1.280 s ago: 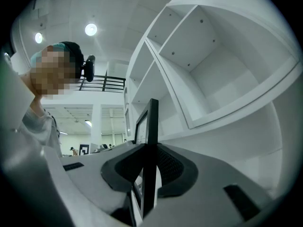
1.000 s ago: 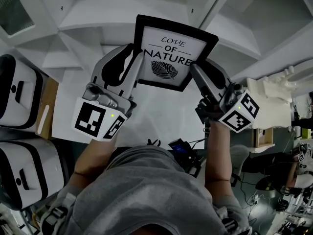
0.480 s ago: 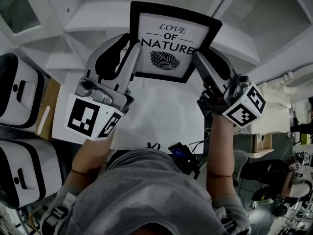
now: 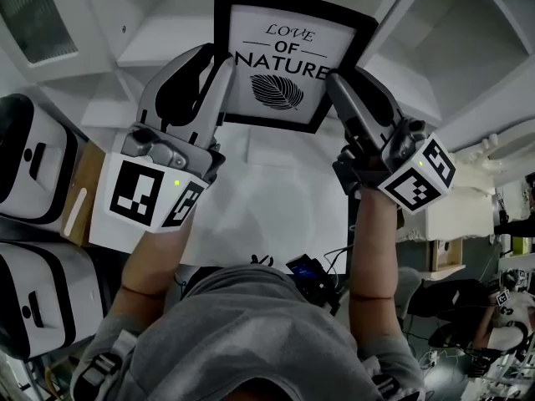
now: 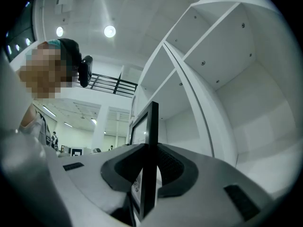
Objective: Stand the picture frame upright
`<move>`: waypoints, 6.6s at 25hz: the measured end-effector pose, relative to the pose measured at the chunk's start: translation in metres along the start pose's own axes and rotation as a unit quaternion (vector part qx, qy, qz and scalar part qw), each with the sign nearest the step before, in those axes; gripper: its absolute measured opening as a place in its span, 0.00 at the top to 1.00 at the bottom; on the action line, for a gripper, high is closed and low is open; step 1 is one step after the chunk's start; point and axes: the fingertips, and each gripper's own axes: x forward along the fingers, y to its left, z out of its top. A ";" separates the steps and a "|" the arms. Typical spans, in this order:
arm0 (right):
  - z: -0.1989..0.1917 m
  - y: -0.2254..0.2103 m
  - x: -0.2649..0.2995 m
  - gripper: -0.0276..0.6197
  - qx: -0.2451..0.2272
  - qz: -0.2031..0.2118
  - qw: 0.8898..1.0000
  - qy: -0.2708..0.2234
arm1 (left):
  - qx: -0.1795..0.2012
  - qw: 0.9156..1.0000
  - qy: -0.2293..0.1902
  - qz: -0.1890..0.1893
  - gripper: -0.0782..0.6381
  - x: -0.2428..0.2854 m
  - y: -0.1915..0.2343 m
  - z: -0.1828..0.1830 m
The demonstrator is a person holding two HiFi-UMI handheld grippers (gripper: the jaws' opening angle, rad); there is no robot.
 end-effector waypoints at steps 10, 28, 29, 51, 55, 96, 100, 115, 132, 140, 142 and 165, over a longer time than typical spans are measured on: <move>0.003 0.003 -0.002 0.82 -0.021 -0.012 1.000 -0.017 | 0.007 1.000 -0.027 0.011 0.79 0.001 0.001 0.000; 0.027 -0.037 0.101 0.82 -0.091 -0.064 0.993 -0.028 | 0.057 0.997 -0.024 0.035 0.79 0.069 0.102 0.022; 0.029 -0.040 0.108 0.82 -0.091 -0.068 0.993 -0.028 | 0.057 0.997 -0.022 0.036 0.79 0.073 0.108 0.022; -0.002 -0.120 0.175 0.82 -0.108 -0.162 0.980 0.034 | -0.005 0.997 0.045 0.062 0.79 0.133 0.182 -0.039; -0.012 -0.144 0.184 0.81 -0.084 -0.174 0.980 0.052 | -0.007 0.996 0.073 0.059 0.79 0.145 0.189 -0.055; -0.012 -0.189 0.189 0.76 -0.108 -0.237 0.964 0.059 | 0.085 0.981 0.130 0.113 0.79 0.166 0.217 -0.061; -0.008 -0.184 0.188 0.76 -0.119 -0.240 0.962 0.054 | 0.086 0.981 0.135 0.108 0.81 0.163 0.217 -0.061; 0.009 -0.156 0.176 0.91 -0.139 -0.230 0.963 0.021 | 0.088 0.985 0.130 0.069 0.88 0.154 0.197 -0.048; 0.036 -0.051 0.134 0.91 -0.152 -0.140 0.978 -0.029 | 0.011 0.998 0.066 0.001 0.88 0.092 0.130 0.015; 0.047 -0.004 0.095 0.91 -0.170 -0.113 0.978 -0.047 | 0.008 0.999 0.046 -0.026 0.88 0.049 0.084 0.042; 0.050 0.007 0.081 0.91 -0.184 -0.110 0.976 -0.048 | 0.002 0.998 0.049 -0.033 0.88 0.038 0.075 0.041; -0.006 0.026 -0.124 0.91 -0.074 -0.134 0.987 -0.055 | 0.030 0.996 0.077 -0.010 0.88 -0.088 -0.004 -0.016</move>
